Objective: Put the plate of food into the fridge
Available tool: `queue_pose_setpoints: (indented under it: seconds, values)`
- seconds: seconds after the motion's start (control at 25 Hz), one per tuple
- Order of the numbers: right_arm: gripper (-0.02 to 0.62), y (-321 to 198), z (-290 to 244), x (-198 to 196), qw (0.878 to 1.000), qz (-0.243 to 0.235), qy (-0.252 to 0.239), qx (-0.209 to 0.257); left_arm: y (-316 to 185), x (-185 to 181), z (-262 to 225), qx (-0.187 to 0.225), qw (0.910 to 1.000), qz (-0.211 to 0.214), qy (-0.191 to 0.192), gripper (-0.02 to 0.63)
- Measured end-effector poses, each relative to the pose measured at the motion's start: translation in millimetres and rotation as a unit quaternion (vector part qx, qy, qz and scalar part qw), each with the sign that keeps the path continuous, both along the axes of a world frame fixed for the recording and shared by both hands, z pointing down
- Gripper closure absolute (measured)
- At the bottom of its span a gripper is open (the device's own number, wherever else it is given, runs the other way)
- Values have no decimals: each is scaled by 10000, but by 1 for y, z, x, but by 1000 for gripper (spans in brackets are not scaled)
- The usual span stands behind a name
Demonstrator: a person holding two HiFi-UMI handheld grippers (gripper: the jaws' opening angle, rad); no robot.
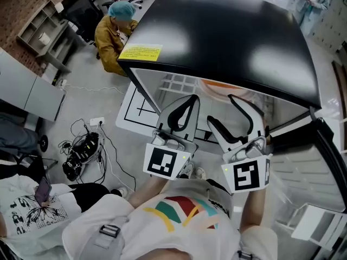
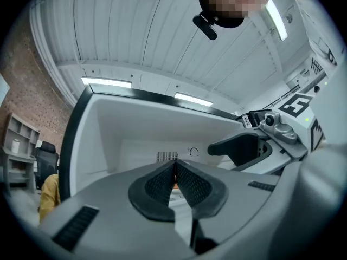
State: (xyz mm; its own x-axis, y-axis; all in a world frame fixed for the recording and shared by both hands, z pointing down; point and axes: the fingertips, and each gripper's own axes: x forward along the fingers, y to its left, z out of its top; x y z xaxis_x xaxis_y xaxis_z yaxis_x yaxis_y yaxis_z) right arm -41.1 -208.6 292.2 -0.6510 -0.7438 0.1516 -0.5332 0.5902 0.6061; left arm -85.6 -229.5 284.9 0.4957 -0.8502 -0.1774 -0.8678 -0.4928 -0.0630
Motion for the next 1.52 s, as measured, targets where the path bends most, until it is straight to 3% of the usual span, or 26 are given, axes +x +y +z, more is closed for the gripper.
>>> queue_pose_setpoints:
  seconds: [0.08, 0.16, 0.28, 0.44, 0.6, 0.76, 1.0, 1.2, 1.52]
  values:
    - [310, 7, -2, 0, 9976, 5, -655, -243, 3, -6, -1, 18, 10000, -51, -14, 600]
    - [439, 14, -6, 3, 9849, 92, -1646, -527, 6, -10, 0, -2, 10000, -87, 23, 600]
    - [581, 27, -12, 8, 9549, 183, -2879, -703, 10, -13, 4, -79, 9999, -100, 85, 600]
    - [595, 38, 1, 14, 9329, 304, -3477, -885, 18, -11, 6, 38, 9999, -83, 98, 600]
    - [595, 38, 22, 18, 9222, 431, -3643, -1224, 20, -9, 12, -21, 9999, -69, 93, 600]
    - [595, 34, 23, 25, 9183, 497, -3720, -1259, 20, -8, 13, -52, 9999, -65, 67, 600]
    - [595, 30, 22, 36, 9186, 676, -3722, -1143, 21, -5, 12, -43, 10000, -50, 68, 600]
    - [595, 28, 25, 42, 9261, 878, -3530, -1000, 20, -3, 13, -46, 10000, -37, 73, 600]
    - [595, 28, 26, 42, 9251, 857, -3558, -1012, 19, -1, 15, -63, 9999, -2, 94, 600]
